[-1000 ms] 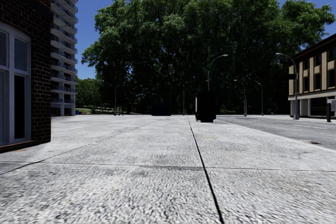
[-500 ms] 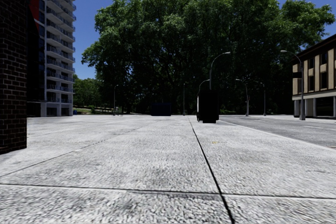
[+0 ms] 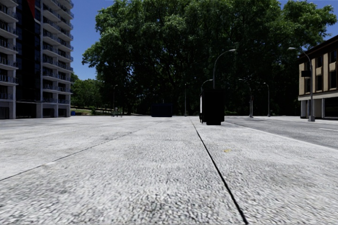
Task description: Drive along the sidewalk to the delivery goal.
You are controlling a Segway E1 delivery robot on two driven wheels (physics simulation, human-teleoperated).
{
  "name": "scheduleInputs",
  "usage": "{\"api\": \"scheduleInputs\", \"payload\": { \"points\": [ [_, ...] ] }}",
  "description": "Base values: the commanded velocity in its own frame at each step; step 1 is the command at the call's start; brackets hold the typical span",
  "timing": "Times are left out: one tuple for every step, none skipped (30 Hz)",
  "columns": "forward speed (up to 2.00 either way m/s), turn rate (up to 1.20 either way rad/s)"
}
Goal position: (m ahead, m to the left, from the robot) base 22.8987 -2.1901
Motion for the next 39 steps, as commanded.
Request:
{"api": "scheduleInputs", "payload": {
  "points": [
    [2.00,0.00],
    [2.00,0.00],
    [2.00,0.00],
    [2.00,0.00],
    [2.00,0.00],
    [2.00,0.00],
    [2.00,0.00],
    [2.00,0.00],
    [2.00,0.00],
    [2.00,0.00],
    [2.00,0.00],
    [2.00,0.00],
    [2.00,0.00],
    [1.97,0.00],
    [1.96,0.00],
    [1.96,0.00],
    [1.96,0.00],
    [2.00,0.00],
    [2.00,0.00],
    [2.00,0.00],
    [2.00,0.00],
    [2.00,0.00],
    [2.00,0.00],
    [2.00,0.00],
    [2.00,0.00],
    [2.00,0.00],
    [2.00,0.00],
    [2.00,0.00],
    [2.00,0.00],
    [2.00,0.00],
    [2.00,0.00],
    [2.00,0.00],
    [2.00,0.00],
    [2.00,0.00],
    [2.00,0.00],
    [2.00,0.00],
    [2.00,0.00],
    [2.00,0.00],
    [2.00,0.00]
  ]
}}
